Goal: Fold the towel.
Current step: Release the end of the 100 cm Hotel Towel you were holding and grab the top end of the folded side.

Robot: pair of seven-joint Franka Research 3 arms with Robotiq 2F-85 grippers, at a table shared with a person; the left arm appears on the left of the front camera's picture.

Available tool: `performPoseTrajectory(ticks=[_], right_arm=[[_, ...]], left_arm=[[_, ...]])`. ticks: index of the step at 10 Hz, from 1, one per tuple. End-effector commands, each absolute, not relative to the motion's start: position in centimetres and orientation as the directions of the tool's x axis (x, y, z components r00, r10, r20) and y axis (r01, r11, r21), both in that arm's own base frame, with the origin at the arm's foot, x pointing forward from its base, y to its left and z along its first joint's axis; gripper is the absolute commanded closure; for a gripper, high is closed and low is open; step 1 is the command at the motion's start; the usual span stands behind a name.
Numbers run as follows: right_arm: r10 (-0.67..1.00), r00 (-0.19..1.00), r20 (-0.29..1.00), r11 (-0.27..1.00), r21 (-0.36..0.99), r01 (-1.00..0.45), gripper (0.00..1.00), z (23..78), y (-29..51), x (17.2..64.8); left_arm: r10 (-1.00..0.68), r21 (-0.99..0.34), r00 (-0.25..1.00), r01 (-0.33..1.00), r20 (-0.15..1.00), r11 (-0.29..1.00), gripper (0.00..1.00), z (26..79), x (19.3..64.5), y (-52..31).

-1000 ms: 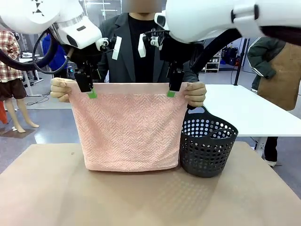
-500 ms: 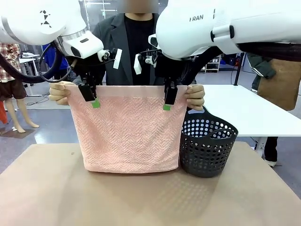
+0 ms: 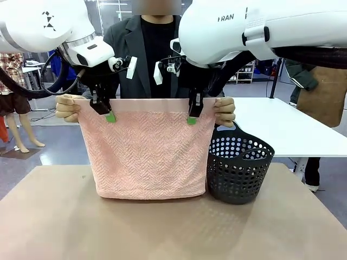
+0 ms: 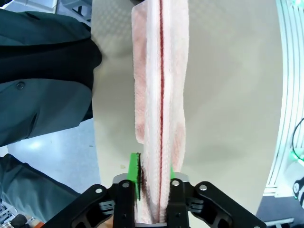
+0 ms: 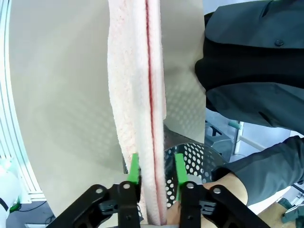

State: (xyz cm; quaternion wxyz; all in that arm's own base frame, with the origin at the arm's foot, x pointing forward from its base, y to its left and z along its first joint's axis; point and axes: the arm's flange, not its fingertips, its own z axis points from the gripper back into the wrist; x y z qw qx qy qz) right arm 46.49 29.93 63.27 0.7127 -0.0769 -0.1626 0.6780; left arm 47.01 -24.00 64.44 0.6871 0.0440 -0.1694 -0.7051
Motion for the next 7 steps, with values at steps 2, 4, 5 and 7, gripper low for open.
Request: performPoseTrajectory(ticks=[2, 4, 5, 7], right_arm=[[0.989, 0.034, 0.146, 0.076, -0.296, -0.952, 1.0, 63.3, 29.9, 47.1], [0.989, 0.052, 0.142, 0.09, -0.279, -0.956, 1.0, 63.0, 29.5, 47.6], [0.991, 0.035, 0.133, 0.076, -0.318, -0.945, 1.0, 63.2, 29.8, 46.8], [0.991, 0.035, 0.133, 0.076, -0.318, -0.945, 1.0, 63.2, 29.8, 46.8]], left_arm=[[-0.975, 0.267, -0.078, 0.963, 0.21, -0.02, 1.0, 64.5, 46.8, -23.1], [-0.973, 0.285, -0.079, 0.958, 0.218, -0.014, 1.0, 64.0, 46.8, -22.8], [-0.981, 0.286, -0.053, 0.958, 0.184, 0.002, 1.0, 64.5, 46.9, -23.9], [-0.981, 0.286, -0.053, 0.958, 0.184, 0.002, 1.0, 64.5, 46.9, -23.9]])
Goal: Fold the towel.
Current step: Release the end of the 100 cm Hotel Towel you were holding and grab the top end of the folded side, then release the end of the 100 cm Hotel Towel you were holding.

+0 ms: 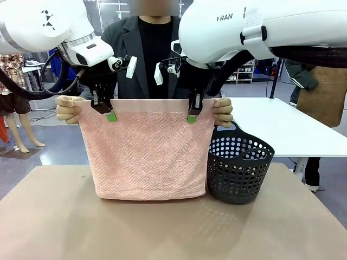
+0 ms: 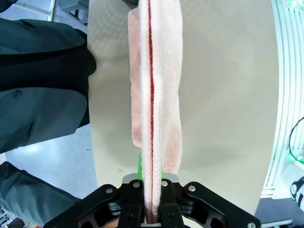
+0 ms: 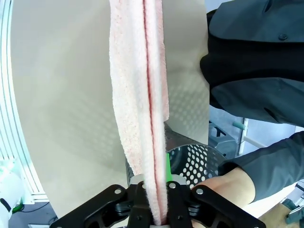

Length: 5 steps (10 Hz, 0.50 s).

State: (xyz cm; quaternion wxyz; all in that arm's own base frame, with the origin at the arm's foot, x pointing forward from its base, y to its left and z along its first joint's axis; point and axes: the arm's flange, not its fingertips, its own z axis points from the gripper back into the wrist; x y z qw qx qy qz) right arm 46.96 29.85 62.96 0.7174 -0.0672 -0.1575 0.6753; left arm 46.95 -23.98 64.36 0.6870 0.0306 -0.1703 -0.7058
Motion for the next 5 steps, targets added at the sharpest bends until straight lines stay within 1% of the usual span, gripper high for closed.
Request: performPoseTrajectory(ticks=[1, 5], right_arm=[[0.991, 0.035, 0.133, 0.076, -0.318, -0.945, 1.0, 63.19, 29.85, 46.83], [0.991, 0.035, 0.133, 0.076, -0.318, -0.945, 1.0, 63.19, 29.85, 46.83]], left_arm=[[-0.981, 0.286, -0.053, 0.958, 0.184, 0.002, 1.0, 64.46, 46.92, -23.91], [-0.981, 0.286, -0.053, 0.958, 0.184, 0.002, 1.0, 64.46, 46.92, -23.91]])
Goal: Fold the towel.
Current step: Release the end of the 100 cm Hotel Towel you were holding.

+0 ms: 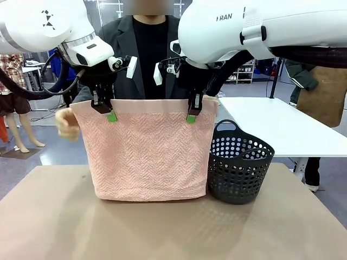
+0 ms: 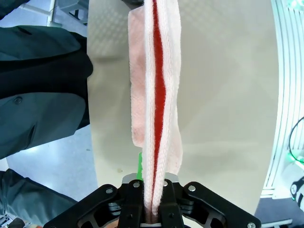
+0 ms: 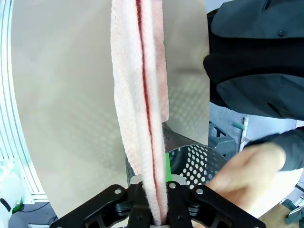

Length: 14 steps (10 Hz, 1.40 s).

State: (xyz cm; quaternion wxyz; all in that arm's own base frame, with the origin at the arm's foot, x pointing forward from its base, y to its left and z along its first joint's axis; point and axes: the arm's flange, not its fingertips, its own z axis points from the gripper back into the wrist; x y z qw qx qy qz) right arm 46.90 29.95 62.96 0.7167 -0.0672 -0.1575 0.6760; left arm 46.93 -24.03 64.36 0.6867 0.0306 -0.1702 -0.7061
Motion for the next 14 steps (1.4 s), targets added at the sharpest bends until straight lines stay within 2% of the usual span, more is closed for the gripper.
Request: performPoseTrajectory(ticks=[1, 14], right_arm=[[0.991, 0.035, 0.133, 0.076, -0.318, -0.945, 1.0, 63.19, 29.85, 46.83], [0.991, 0.035, 0.133, 0.076, -0.318, -0.945, 1.0, 63.19, 29.85, 46.83]], left_arm=[[-0.981, 0.286, -0.053, 0.958, 0.184, 0.002, 1.0, 64.46, 46.92, -23.91], [-0.981, 0.286, -0.053, 0.958, 0.184, 0.002, 1.0, 64.46, 46.92, -23.91]])
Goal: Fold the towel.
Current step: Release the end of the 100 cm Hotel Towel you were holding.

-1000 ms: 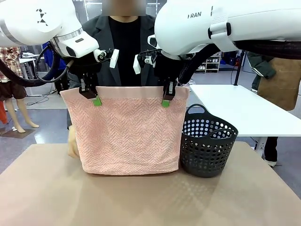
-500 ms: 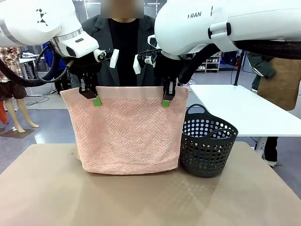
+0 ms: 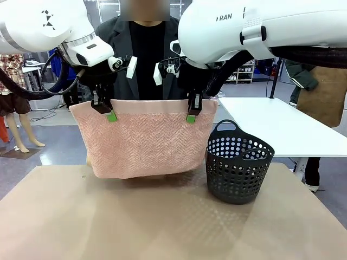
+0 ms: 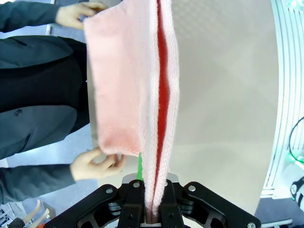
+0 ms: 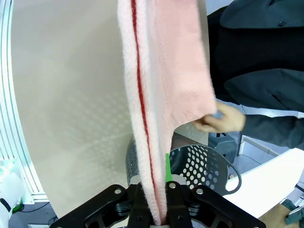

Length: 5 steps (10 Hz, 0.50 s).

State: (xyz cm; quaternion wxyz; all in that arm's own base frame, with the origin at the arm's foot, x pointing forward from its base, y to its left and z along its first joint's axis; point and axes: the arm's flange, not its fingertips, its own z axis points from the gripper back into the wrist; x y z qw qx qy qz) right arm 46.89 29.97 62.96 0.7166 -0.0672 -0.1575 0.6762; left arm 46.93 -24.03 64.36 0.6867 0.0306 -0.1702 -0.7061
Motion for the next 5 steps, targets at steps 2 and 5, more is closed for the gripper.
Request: performPoseTrajectory(ticks=[2, 5], right_arm=[[0.991, 0.035, 0.133, 0.076, -0.318, -0.945, 1.0, 63.19, 29.85, 46.83], [0.991, 0.035, 0.133, 0.076, -0.318, -0.945, 1.0, 63.19, 29.85, 46.83]], left_arm=[[-0.981, 0.286, -0.053, 0.958, 0.184, 0.002, 1.0, 64.46, 46.92, -23.91], [-0.981, 0.286, -0.053, 0.958, 0.184, 0.002, 1.0, 64.46, 46.92, -23.91]])
